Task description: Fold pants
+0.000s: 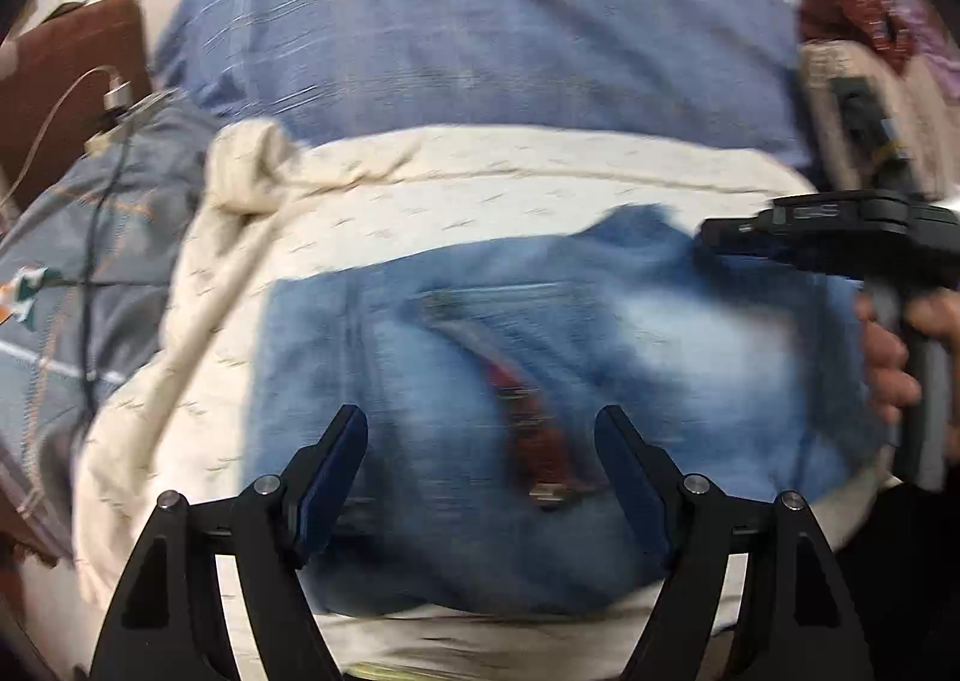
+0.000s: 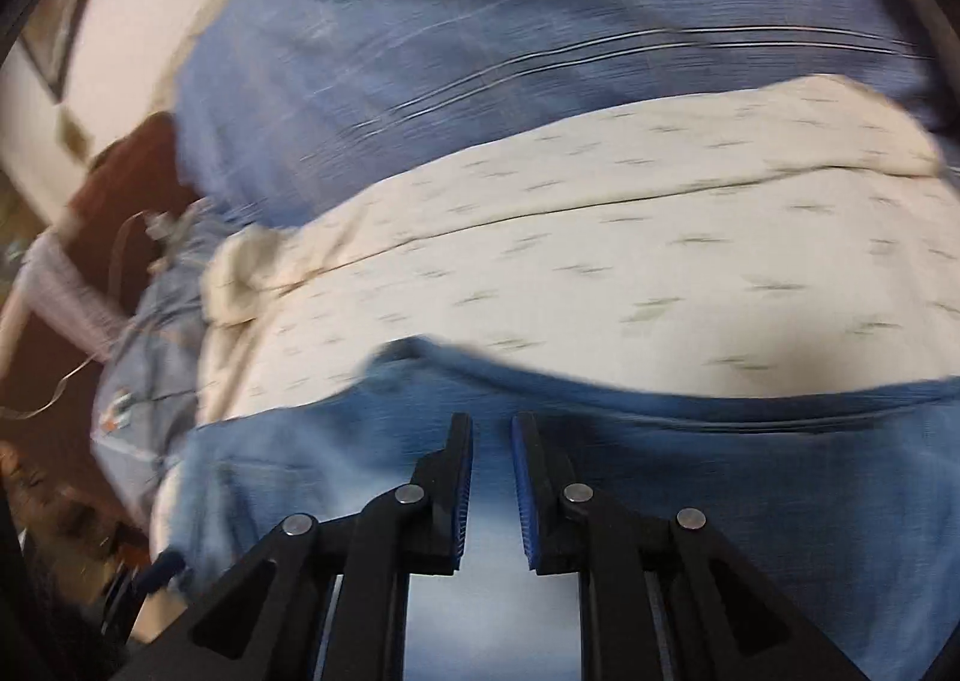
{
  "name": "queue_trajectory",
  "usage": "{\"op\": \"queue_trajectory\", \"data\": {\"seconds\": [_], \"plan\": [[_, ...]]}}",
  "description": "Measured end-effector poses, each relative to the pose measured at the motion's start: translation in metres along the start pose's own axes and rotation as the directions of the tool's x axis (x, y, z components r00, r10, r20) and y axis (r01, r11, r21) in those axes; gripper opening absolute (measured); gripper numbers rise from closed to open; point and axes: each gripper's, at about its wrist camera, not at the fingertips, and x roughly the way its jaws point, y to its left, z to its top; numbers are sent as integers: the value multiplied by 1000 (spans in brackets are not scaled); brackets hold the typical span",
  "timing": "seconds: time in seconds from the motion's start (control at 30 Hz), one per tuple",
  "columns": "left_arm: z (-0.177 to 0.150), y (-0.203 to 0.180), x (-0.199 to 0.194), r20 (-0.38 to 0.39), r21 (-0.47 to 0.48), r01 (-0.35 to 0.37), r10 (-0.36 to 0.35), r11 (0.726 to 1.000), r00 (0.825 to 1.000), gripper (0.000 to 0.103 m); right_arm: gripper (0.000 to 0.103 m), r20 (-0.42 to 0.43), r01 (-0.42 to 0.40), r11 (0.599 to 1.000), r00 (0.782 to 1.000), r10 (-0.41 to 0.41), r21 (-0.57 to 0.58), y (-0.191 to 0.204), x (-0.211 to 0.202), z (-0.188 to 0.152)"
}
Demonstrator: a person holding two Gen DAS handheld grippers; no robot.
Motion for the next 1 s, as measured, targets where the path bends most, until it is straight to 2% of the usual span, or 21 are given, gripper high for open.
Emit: {"op": "queue_trajectory", "data": {"seconds": [0.1, 0.17, 0.23, 0.3, 0.37, 0.47, 0.57, 0.67, 0.77, 0.83, 0.9, 0.93, 0.97, 1.0], "plan": [[-8, 13, 19, -80, -22, -33, 31, 999, 996, 79, 17, -29, 6, 999, 1000, -7, -41, 26, 25, -2], [-14, 16, 28, -113, -14, -53, 51, 999, 992, 79, 17, -57, 43, 999, 997, -44, -15, 24, 45, -2], [-18, 17, 30, -105, -16, -48, 46, 999, 993, 80, 15, -78, 61, 998, 995, -60, 14, 11, 60, -4], [-18, 16, 25, -112, -22, -49, 46, 999, 993, 80, 15, -47, 6, 998, 999, -3, 55, 0, 56, -6], [-15, 13, 19, -116, -14, -59, 57, 998, 992, 80, 15, -29, 12, 997, 1000, -10, 72, -2, 44, -7], [-10, 6, 6, -76, 0, -54, 54, 999, 996, 80, 15, 50, -7, 999, 999, 4, 51, -3, 7, -9], [-4, -10, -11, -23, 42, -73, 74, 996, 997, 80, 15, 112, -56, 992, 993, 44, 112, -21, -42, -15], [0, -26, -21, -11, 59, 25, -24, 998, 1000, 80, 15, 206, -88, 983, 977, 53, 160, -56, -105, -32], [1, -51, -29, 19, 119, 64, -67, 991, 998, 80, 15, 268, -66, 980, 963, 14, 187, -92, -163, -61], [-2, -69, -25, 16, 188, 55, -59, 981, 998, 83, 17, 298, -79, 973, 954, 11, 218, -117, -200, -85], [-9, -84, -1, -27, 277, 19, -12, 961, 1000, 85, 30, 332, -106, 955, 943, 9, 277, -145, -235, -110], [-14, -87, 10, -59, 300, -6, 24, 954, 998, 85, 56, 357, -115, 943, 934, -4, 312, -158, -250, -121], [-20, -87, 29, -126, 318, -43, 87, 947, 988, 85, 80, 410, -133, 922, 912, -30, 364, -174, -267, -137], [-24, -85, 39, -162, 301, -44, 97, 952, 982, 85, 81, 448, -152, 908, 893, -44, 391, -185, -280, -145]]}}
